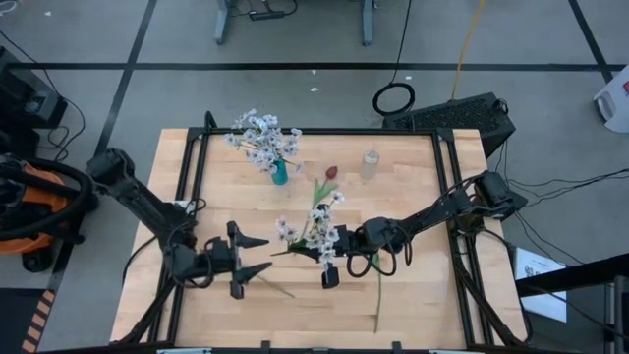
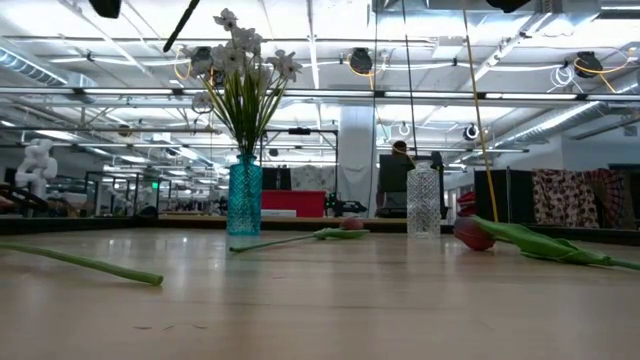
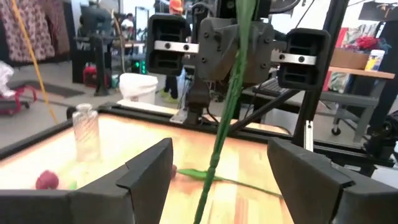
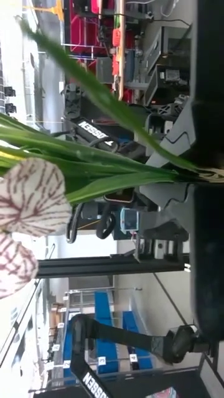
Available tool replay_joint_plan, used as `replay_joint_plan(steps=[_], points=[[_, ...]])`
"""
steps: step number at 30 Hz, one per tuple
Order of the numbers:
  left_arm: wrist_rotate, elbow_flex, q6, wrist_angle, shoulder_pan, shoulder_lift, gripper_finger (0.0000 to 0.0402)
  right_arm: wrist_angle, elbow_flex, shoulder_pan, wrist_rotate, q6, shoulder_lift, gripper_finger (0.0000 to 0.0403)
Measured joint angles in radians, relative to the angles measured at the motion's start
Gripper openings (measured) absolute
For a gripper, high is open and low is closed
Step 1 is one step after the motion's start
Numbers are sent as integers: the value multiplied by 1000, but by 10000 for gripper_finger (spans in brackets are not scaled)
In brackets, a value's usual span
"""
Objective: Sort flowers into vase by color
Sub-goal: Put the white flowers into the blue vase
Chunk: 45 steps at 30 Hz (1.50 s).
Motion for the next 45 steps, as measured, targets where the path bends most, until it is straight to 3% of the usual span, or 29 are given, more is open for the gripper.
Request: replay_joint_plan(steps=[5, 16, 26, 35, 45], points=[[-3, 0, -73, -103, -28, -57, 268, -25, 0, 0, 0, 8, 0, 0], [-3, 0, -79, -289, -71, -176, 268, -229, -1, 6, -1, 71, -66, 0], [10, 0, -184, -495, -78, -252, 268, -263, -1, 13, -1, 83, -84, 0], [17, 0, -183, -431, -8, -256, 268, -360, -1, -3, 5, 194, -83, 0], [175, 0, -75, -200, 140, -201, 268, -493, 52, -11, 5, 230, -82, 0]])
